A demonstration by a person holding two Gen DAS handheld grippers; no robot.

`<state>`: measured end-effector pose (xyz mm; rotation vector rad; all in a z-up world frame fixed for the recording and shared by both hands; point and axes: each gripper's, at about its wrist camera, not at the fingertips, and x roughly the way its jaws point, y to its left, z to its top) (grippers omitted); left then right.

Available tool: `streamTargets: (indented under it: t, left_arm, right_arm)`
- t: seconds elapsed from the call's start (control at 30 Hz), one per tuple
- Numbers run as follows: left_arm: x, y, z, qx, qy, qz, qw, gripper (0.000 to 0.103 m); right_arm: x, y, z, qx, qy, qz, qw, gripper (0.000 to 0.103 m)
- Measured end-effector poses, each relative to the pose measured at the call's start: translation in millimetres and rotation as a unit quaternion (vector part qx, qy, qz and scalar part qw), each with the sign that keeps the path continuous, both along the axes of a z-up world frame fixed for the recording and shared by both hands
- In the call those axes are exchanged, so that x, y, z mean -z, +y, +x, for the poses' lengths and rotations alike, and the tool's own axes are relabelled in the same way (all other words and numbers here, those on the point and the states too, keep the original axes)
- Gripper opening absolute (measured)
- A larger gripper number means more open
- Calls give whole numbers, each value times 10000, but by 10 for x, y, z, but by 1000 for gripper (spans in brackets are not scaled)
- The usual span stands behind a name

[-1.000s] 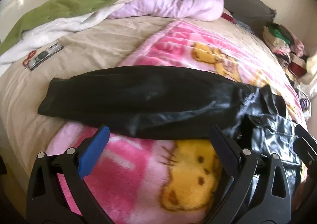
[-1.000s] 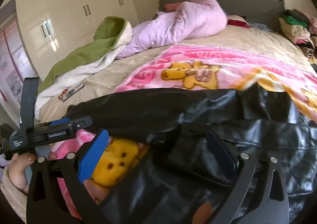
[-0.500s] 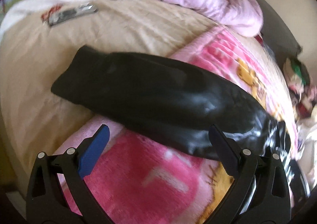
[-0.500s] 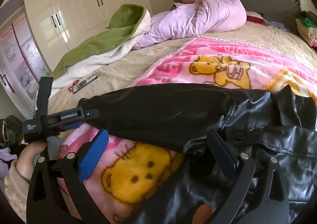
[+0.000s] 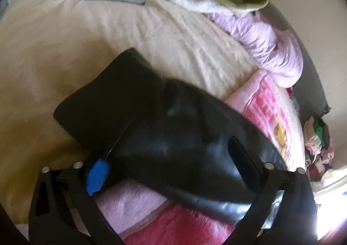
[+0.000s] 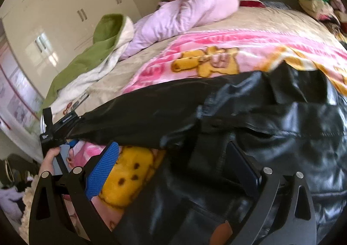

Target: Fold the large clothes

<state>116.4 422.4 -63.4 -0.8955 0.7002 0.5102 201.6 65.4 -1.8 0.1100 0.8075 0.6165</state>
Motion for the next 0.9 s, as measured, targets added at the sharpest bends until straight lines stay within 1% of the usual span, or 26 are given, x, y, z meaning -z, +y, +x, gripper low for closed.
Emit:
streamTargets:
  t: [0.03,0.07,0.1,0.13,0.17,0.2,0.27,0.33,0.37,0.43,0.53,0.57,0.63,0.77,0.87,0.9]
  left_arm:
    - [-2,18,0,-34,5,4,10000,43]
    - [-13,40,-13,-41,-113,-34,9999,24]
    - [-31,53,-20,-34,-206,-79,9998,16]
    - [-63,56,-22,-30,-273,-94,9996,13]
    - [-105,56,-40,-17,-346,-51,9994,7]
    - [-178,39,-44,30,-451,41,9990,5]
    - [-339,-24,-71,105,-627,221,9977,2]
    - [-492,-89,-99,172,-854,309,9957,1]
    - [-594,-126,-118,205,-987,369,9942,0]
    - [-882,-249,-175,335,-1356,561,9886,0]
    - [-1264,-502,-208,550,-1785,824,9789,0]
    - [-1425,-634,-230,654,-1946,936,9742,0]
    - [-1641,-843,-244,808,-2154,1075,9672,0]
    - [-2015,-1235,-225,1157,-2455,1258,9542,0]
    - [-2256,-1561,-161,1486,-2626,1394,9432,0]
    - [-2332,-1715,-131,1636,-2689,1439,9382,0]
  right_arm:
    - [-1,-56,-7,59,6,23,10000,99]
    - [-4,-123,-22,127,6,53,9999,99]
    - [-7,-188,-35,185,7,79,9998,99]
    - [-14,-275,-52,253,8,104,9996,99]
    - [-19,-353,-70,320,4,129,9994,99]
    - [-24,-438,-92,379,2,155,9992,99]
    - [-27,-585,-136,485,-4,165,9987,99]
    - [-21,-751,-188,595,6,122,9982,99]
    - [-23,-831,-207,647,2,109,9978,99]
    - [-22,-1020,-255,784,2,95,9969,99]
    - [-27,-1307,-318,1007,50,172,9948,99]
    - [-35,-1392,-339,1070,54,200,9940,99]
    - [-62,-1551,-384,1197,30,243,9925,99]
    - [-124,-1814,-480,1386,-69,434,9894,99]
    - [-164,-1947,-545,1446,-145,529,9880,99]
    - [-179,-1981,-558,1459,-163,552,9876,99]
